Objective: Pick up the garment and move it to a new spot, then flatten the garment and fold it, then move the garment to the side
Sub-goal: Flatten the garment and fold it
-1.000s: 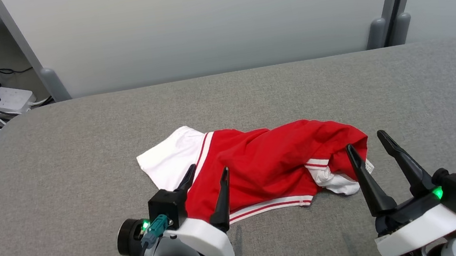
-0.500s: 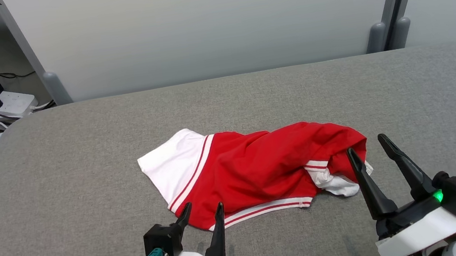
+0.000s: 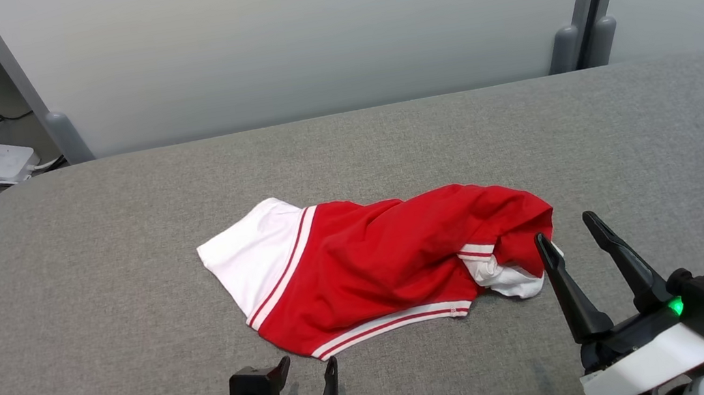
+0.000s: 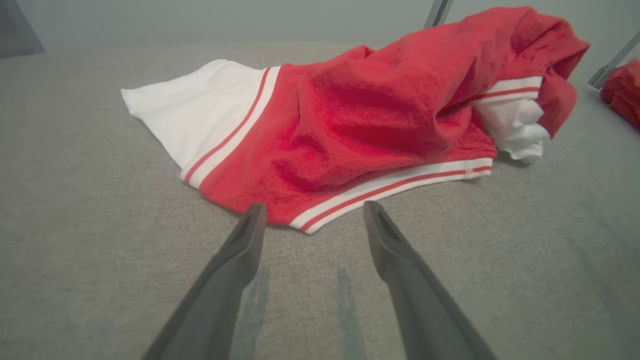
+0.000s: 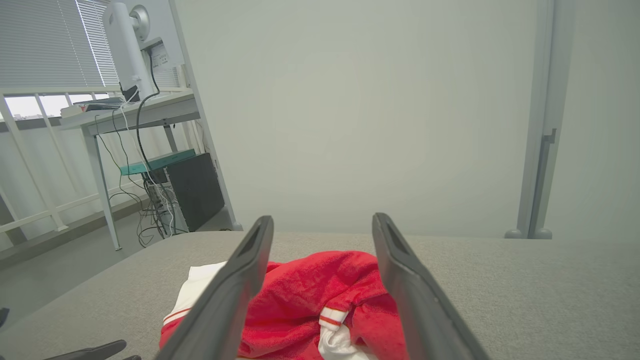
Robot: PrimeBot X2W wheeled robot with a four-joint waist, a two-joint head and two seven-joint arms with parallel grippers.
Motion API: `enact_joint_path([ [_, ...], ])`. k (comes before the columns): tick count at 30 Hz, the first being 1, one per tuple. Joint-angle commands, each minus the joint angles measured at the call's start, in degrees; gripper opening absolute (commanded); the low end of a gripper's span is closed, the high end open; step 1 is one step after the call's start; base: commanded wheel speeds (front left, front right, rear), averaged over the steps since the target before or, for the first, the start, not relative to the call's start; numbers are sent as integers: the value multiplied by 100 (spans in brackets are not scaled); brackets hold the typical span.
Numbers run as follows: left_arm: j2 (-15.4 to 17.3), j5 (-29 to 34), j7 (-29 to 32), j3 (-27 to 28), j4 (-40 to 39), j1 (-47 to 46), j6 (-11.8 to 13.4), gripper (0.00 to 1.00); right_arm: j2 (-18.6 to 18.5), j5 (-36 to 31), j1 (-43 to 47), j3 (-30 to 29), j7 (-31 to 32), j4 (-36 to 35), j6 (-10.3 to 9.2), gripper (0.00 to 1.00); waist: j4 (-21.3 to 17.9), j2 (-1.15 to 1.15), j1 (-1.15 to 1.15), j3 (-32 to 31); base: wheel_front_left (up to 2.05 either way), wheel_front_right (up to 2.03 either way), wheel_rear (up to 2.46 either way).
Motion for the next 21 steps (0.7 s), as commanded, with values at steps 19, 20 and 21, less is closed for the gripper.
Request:
enact_joint_path([
  [19,-717,-227,-51,53,2316,-1254,-610,100,-201,44,-395,202,-35,-226,24,100,-282,0,0,555,0,0,0],
  [20,-736,-236,-84,57,2392,-1311,-643,100,-205,43,-408,203,-35,-224,24,100,-293,0,0,578,0,0,0],
  [21,-751,-243,-119,61,2461,-1362,-668,100,-207,43,-422,207,-35,-221,24,100,-306,0,0,600,0,0,0],
])
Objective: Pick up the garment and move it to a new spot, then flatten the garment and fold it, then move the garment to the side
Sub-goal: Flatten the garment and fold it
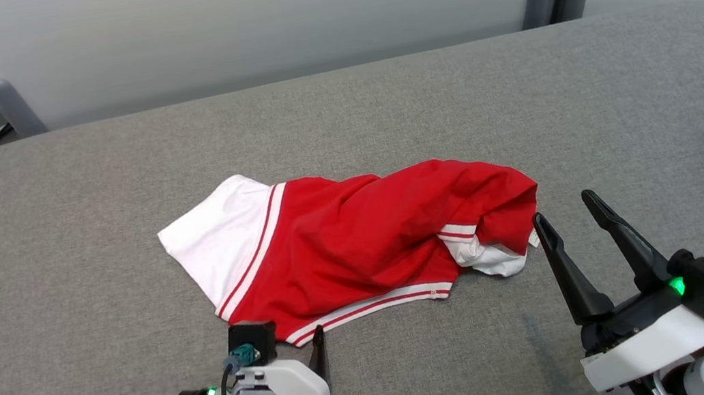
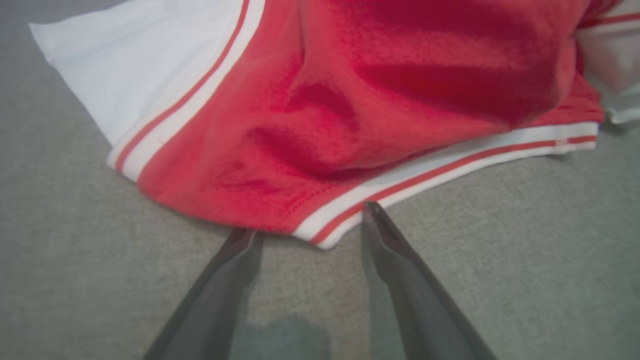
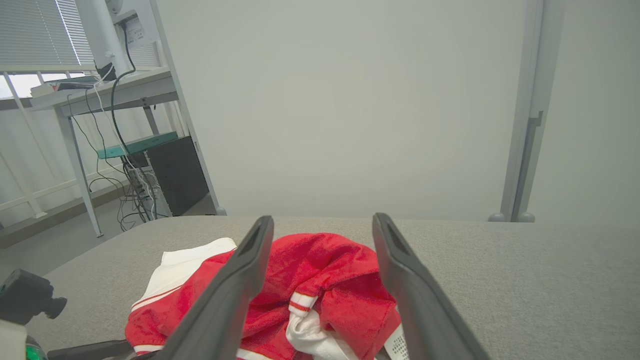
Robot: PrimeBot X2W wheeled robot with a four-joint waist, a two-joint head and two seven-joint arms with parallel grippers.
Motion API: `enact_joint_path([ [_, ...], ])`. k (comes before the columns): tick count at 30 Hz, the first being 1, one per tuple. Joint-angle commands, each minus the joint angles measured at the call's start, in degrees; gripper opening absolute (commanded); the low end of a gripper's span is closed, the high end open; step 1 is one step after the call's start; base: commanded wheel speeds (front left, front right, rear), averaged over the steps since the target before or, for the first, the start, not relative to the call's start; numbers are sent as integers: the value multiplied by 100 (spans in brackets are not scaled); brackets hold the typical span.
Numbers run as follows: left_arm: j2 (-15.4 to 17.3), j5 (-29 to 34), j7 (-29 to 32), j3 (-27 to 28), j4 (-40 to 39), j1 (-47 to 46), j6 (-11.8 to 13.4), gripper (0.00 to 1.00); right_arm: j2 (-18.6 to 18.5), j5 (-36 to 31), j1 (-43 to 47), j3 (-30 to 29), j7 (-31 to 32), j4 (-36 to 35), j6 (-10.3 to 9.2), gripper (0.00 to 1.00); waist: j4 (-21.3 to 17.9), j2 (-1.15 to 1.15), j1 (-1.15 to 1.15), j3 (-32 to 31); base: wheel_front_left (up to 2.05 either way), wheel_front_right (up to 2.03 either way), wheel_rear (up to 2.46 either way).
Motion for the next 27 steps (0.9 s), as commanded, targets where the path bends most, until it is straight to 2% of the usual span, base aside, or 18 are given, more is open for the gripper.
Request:
enact_joint_path([
  [1,59,-36,-71,168,12,-242,-25,100,-41,33,-181,118,-34,-190,24,100,-32,0,0,44,0,0,0],
  [5,11,-69,-193,185,246,-406,-114,100,-37,33,-223,130,-34,-186,24,100,-71,0,0,104,0,0,0],
  [7,-3,-65,-244,179,317,-476,-157,84,-38,31,-240,126,-34,-179,24,100,-81,0,0,119,0,0,0],
  [8,-9,-61,-261,169,351,-503,-178,15,-39,29,-245,121,-34,-176,24,100,-83,0,0,123,0,0,0],
  [9,-13,-60,-275,160,380,-527,-202,0,-40,27,-249,116,-34,-175,24,100,-84,0,0,126,0,0,0],
  [13,-22,-39,-319,164,388,-651,-270,0,-41,20,-248,90,-34,-177,24,100,-78,0,0,127,0,0,0],
  [15,40,65,-338,209,311,-781,-203,0,-39,15,-240,71,-34,-184,24,100,-72,0,0,123,0,0,0],
  [17,244,234,-347,315,87,-951,-74,0,-32,8,-227,47,-34,-192,24,100,-62,0,0,118,0,0,0],
  [21,960,656,-350,581,-584,-1192,247,0,-12,-10,-194,16,-34,-205,24,100,-50,0,0,97,0,0,0],
  [22,1386,772,-350,669,-829,-1287,345,0,-9,-12,-183,0,-34,-208,24,100,-51,0,0,90,0,0,0],
  [27,2393,904,45,796,-1330,-1486,470,0,13,-23,-189,-19,-34,-218,24,100,-69,0,0,117,0,0,0],
])
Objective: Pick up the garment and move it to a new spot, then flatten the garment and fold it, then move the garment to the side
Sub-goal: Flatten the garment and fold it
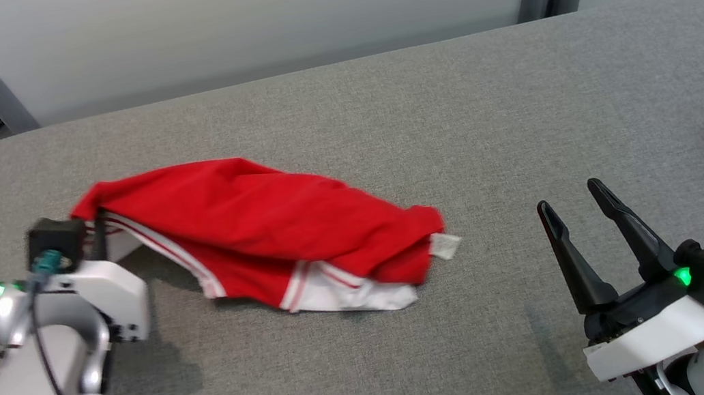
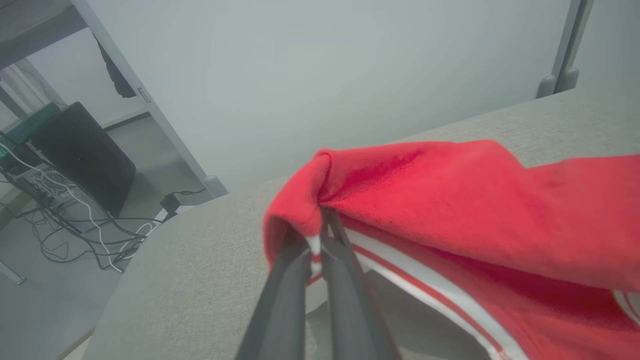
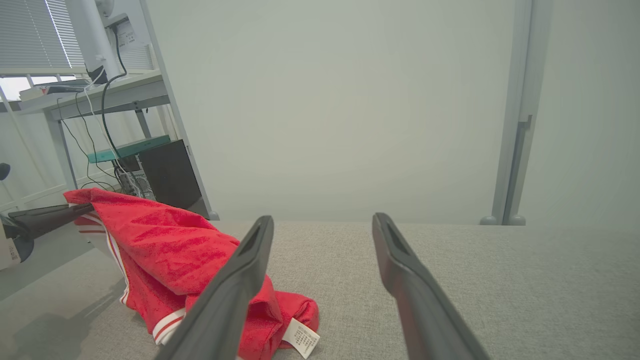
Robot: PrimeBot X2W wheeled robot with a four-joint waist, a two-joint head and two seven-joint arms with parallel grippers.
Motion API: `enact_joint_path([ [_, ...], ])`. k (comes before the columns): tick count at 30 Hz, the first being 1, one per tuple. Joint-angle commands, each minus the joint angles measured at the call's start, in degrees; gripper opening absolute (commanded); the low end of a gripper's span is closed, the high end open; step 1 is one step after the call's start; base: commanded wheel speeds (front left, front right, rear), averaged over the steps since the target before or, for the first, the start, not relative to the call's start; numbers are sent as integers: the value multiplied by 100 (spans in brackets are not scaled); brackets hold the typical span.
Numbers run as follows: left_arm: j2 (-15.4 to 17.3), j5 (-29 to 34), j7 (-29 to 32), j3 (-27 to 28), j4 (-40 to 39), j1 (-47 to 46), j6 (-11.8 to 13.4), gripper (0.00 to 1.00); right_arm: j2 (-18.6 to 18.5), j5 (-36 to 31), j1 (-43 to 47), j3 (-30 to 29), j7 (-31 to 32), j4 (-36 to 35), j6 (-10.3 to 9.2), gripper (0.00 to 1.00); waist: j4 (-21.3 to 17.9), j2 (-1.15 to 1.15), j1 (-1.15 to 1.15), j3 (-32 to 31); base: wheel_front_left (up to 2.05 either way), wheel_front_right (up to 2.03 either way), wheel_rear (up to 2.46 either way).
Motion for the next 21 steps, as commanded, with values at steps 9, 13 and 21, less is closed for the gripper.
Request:
enact_joint_path([
  [9,630,-184,107,511,-594,-271,163,100,55,13,-161,164,-35,-119,24,100,-44,0,0,148,0,0,0],
  [13,511,-334,-169,693,-959,35,335,100,14,146,-242,461,-35,152,24,100,-21,0,0,169,0,0,0],
  [21,225,-336,-407,986,-2184,919,710,100,-44,648,-630,1229,-35,977,24,100,225,0,0,68,0,0,0],
])
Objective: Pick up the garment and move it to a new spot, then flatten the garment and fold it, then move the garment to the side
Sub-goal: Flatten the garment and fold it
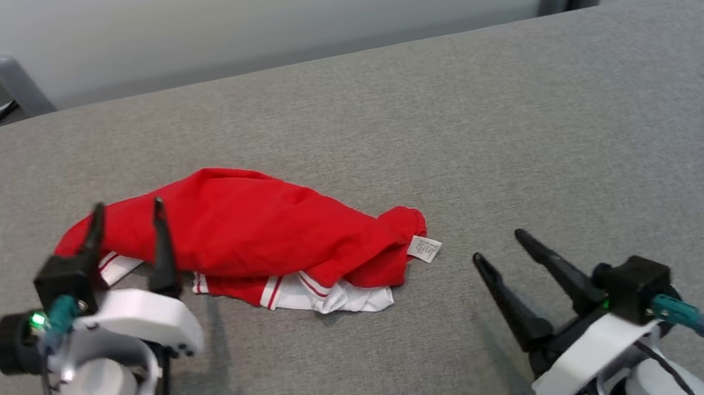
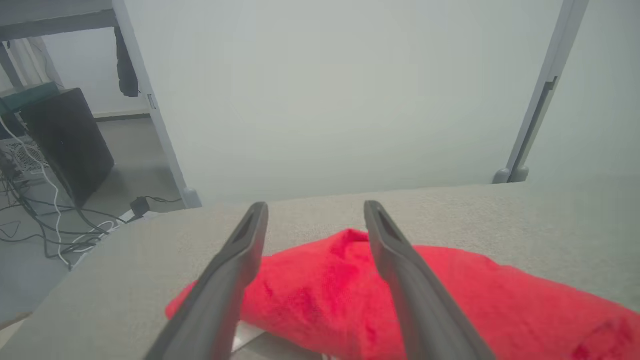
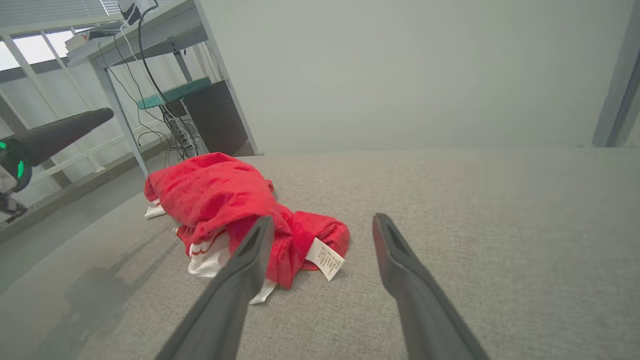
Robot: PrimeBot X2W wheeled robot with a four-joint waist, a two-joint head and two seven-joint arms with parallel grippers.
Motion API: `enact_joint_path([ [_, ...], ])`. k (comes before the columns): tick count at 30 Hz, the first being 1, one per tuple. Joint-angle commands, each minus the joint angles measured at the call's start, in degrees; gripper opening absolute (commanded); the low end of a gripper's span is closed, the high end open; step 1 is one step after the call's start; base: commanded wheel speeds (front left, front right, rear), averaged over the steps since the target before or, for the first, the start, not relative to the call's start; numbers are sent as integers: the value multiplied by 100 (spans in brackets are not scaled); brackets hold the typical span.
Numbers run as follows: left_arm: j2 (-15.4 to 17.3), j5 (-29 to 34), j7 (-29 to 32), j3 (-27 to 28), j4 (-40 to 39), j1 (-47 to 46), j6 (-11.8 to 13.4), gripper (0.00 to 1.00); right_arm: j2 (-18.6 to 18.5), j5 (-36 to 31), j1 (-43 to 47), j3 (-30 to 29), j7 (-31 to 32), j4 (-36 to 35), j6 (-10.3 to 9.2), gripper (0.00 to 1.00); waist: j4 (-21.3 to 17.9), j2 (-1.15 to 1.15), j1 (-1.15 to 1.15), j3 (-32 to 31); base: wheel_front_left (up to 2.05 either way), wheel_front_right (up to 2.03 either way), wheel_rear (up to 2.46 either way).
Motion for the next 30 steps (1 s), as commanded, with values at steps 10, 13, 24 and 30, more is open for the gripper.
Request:
enact_joint_path([
  [10,-411,260,-75,77,-1040,815,98,100,103,749,-942,1056,-34,1266,24,100,586,0,0,-147,0,0,0],
  [13,-591,320,-75,-35,-1008,903,6,100,129,947,-1127,1272,-34,1656,24,100,774,0,0,-176,0,0,0],
  [24,-984,507,-76,-194,-767,955,-198,100,227,1168,-1542,1231,-34,2709,24,100,1162,0,0,-196,0,0,0],
  [30,-1062,564,-76,-134,-711,947,-256,100,347,1210,-1688,1129,-34,2966,24,48,1177,0,0,-160,0,0,0],
])
